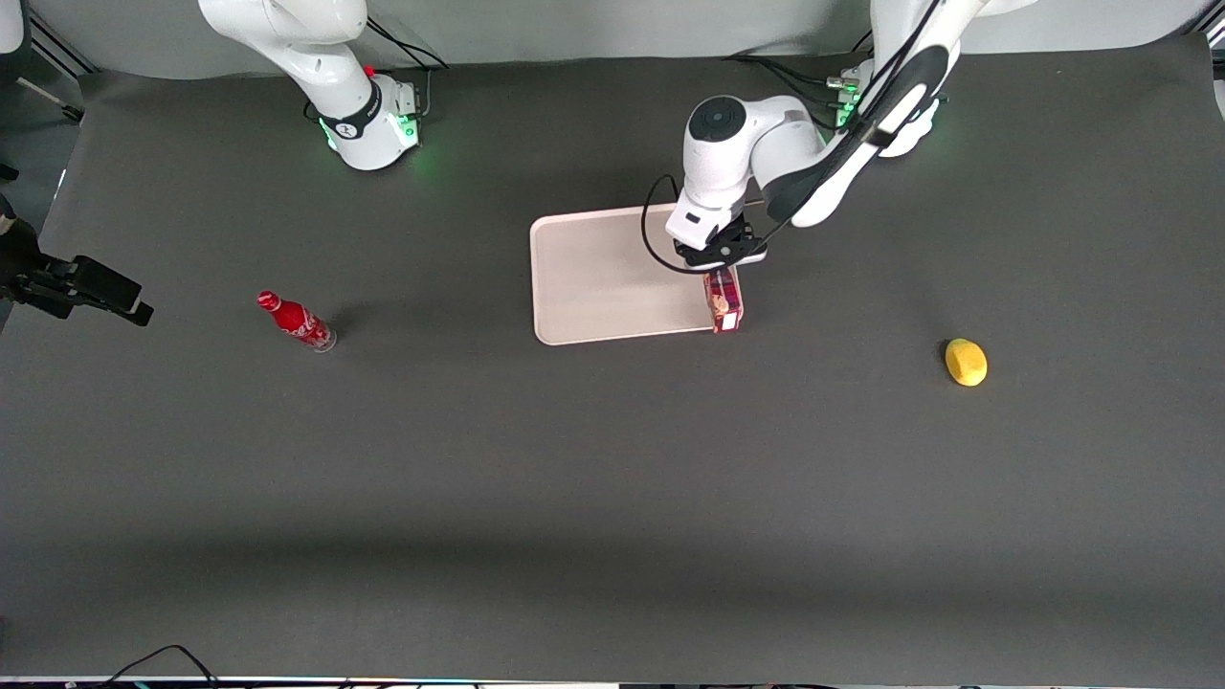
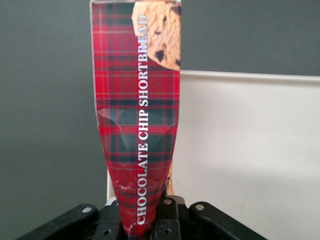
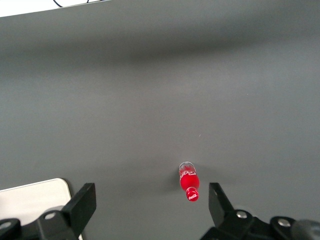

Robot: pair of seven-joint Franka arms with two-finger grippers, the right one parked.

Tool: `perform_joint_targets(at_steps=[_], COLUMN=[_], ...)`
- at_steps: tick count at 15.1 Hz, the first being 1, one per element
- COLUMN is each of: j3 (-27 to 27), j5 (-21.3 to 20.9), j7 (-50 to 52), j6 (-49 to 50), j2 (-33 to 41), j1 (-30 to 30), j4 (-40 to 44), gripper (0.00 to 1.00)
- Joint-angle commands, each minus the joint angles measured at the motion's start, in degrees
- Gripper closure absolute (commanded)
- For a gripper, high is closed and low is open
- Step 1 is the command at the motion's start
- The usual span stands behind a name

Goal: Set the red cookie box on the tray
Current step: 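Lower the cookie box onto the tray and open the left gripper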

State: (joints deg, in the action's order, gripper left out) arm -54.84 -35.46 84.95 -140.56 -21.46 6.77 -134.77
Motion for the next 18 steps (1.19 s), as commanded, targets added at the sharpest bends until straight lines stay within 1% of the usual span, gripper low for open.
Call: perform_joint_targets(at_steps=[1, 5, 6, 7, 8, 9, 10, 12, 18], j3=[0.4, 0.4, 0.4, 0.4, 0.5, 0.6, 0.7, 1.0, 0.9], j5=[-1.8, -2.0, -2.3, -3.6, -5.0, -5.3, -5.4, -5.4, -5.3], j7=[3.5, 3.5, 3.4, 3.4, 3.4, 3.4, 3.4, 3.3, 2.9], j6=[-0.2, -0.2, -0.2, -0.2, -0.2, -0.2, -0.2, -0.2, 1.1], j2=[-1.3, -2.5, -2.7, -3.3, -3.4, -3.4, -3.4, -3.4, -2.9], j1=[-1.8, -2.6, -2.6, -2.6, -2.5, -2.5, -2.5, -2.5, -2.1], j4=[1.0, 1.0, 1.0, 1.1, 1.1, 1.1, 1.1, 1.3, 2.2], gripper=[1.00, 1.00, 0.93, 0.58, 0.35, 0.12, 0.03, 0.00, 0.00])
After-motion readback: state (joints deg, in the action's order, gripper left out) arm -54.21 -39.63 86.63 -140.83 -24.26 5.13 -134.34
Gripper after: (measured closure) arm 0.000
